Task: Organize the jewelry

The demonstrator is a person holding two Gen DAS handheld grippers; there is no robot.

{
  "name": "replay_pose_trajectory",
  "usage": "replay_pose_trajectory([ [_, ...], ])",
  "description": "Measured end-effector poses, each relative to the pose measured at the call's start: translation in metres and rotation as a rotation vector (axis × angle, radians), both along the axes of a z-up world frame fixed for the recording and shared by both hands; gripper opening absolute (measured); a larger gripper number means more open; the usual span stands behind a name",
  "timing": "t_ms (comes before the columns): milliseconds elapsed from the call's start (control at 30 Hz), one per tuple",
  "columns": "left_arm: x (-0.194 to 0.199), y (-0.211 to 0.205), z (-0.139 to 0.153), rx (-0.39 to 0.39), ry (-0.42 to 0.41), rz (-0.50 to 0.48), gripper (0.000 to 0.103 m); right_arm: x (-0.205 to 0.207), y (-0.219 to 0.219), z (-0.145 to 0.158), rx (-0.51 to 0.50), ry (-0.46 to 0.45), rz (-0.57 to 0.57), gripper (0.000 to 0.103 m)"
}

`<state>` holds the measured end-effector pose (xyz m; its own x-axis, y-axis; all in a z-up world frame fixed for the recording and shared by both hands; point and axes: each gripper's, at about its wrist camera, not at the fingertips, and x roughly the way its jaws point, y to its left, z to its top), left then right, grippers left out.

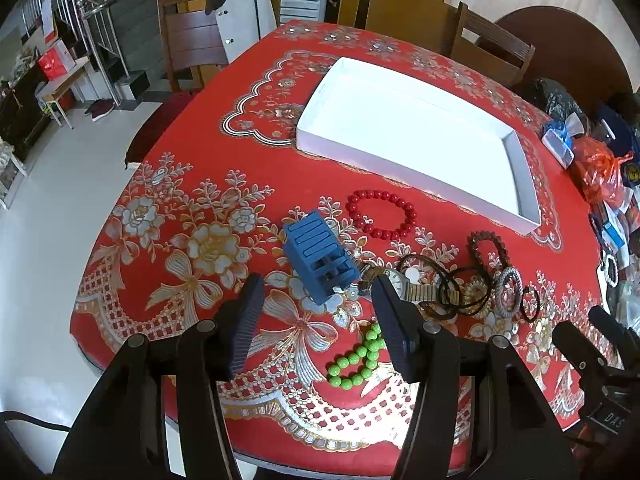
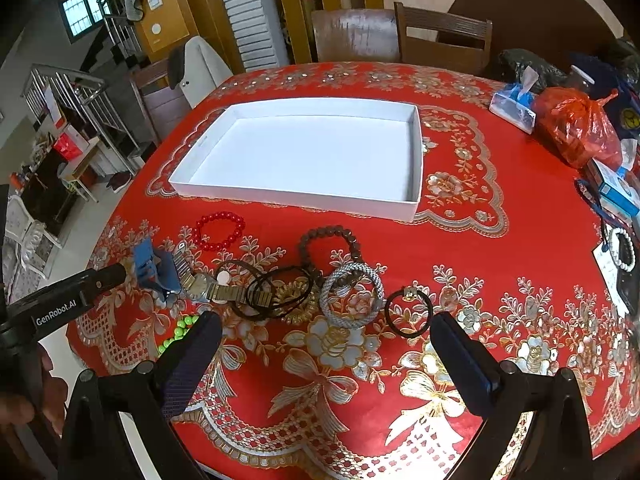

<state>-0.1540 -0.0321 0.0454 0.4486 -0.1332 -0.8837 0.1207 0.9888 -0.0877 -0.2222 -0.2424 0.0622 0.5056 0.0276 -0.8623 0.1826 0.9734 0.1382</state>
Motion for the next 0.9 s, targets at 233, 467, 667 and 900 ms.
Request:
replay_pose_trajectory([
  [233,0.002,0.002,-0.001,0.001,0.006,0.006,0.055,0.002,0.001,-0.002,0.004,-0.004,0.001,0.103],
  [467,0.004,0.005,-0.003,-0.003,0.011,0.015,0.055,0.006,0.003,-0.004,0.006,0.0,0.002,0.103],
  [667,0.007,0.007,-0.004,-0.013,0.021,0.023,0.055,0.008,0.004,-0.006,0.007,0.005,0.011,0.103],
  [900,0.011,0.01,-0.008,-0.019,0.038,0.036,0.055,0.01,0.003,-0.009,0.026,0.019,0.012,0.103],
])
